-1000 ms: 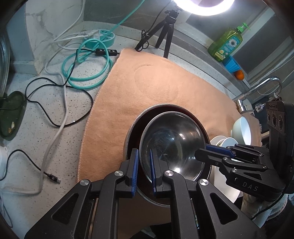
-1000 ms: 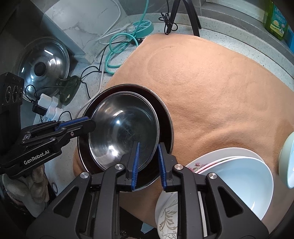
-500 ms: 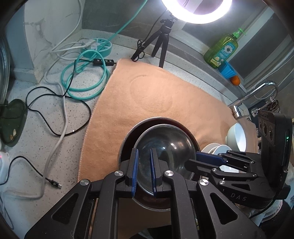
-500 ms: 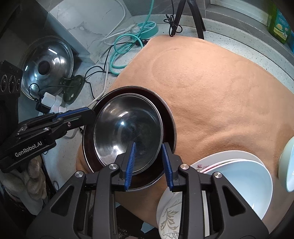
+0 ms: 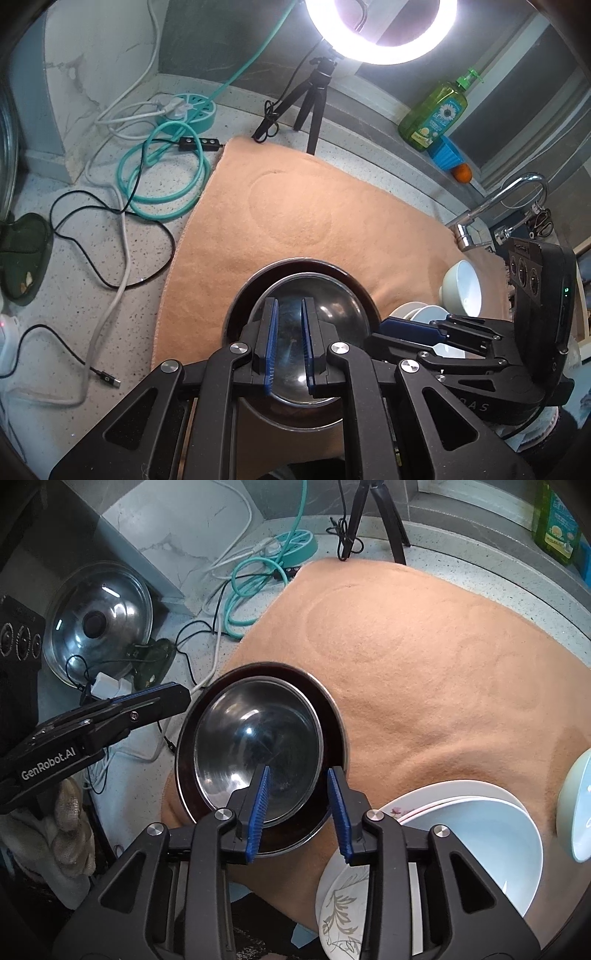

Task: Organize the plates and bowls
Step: 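Open both tools and withdraw from the nested steel bowls, then move both tools to the pale blue bowl rim and close them, then lift the pale blue bowl and carry it over the steel bowls, then lower the pale blue bowl into the red-sided steel bowl, then regrip the nested bowl stack rim with both tools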

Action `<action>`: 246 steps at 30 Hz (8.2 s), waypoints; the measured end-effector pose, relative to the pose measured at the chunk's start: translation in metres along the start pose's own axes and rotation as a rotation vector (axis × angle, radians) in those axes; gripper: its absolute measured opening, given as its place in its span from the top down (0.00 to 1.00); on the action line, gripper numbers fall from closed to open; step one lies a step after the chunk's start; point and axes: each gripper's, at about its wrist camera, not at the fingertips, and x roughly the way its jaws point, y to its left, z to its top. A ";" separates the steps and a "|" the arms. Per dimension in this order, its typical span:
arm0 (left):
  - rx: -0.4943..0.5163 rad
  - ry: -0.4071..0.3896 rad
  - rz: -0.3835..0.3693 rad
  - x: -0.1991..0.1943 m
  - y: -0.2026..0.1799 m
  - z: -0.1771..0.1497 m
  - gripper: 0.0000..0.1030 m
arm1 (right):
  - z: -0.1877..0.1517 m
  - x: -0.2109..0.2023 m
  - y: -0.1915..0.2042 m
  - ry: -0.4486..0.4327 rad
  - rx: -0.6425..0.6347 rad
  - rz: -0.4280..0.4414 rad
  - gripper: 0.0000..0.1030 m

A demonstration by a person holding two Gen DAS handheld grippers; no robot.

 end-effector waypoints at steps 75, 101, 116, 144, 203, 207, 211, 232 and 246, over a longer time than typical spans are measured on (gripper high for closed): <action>0.317 0.230 -0.186 0.172 -0.251 0.001 0.87 | -0.101 -0.121 -0.296 -0.221 0.467 -0.147 0.81; 0.284 0.154 -0.216 0.134 -0.237 0.009 0.88 | -0.088 -0.144 -0.267 -0.259 0.440 -0.155 0.89; 0.234 0.057 -0.205 0.071 -0.186 0.014 0.88 | -0.061 -0.150 -0.188 -0.285 0.327 -0.122 0.89; 0.009 -0.040 -0.087 -0.019 -0.031 -0.004 0.88 | -0.011 -0.072 -0.025 -0.174 0.083 0.001 0.89; -0.106 0.044 -0.051 0.000 0.026 -0.021 0.88 | -0.006 -0.009 -0.001 -0.059 0.054 0.016 0.65; -0.105 0.022 -0.047 -0.007 0.026 -0.021 0.87 | -0.005 -0.018 -0.001 -0.087 0.047 0.027 0.63; -0.119 -0.003 -0.035 -0.014 0.029 -0.021 0.74 | -0.005 -0.027 -0.006 -0.121 0.061 0.031 0.46; -0.186 0.025 0.000 -0.004 0.058 -0.032 0.66 | -0.014 -0.024 -0.047 -0.117 0.179 0.027 0.36; -0.184 0.048 -0.036 0.006 0.057 -0.034 0.78 | -0.015 -0.005 -0.047 -0.061 0.202 0.089 0.59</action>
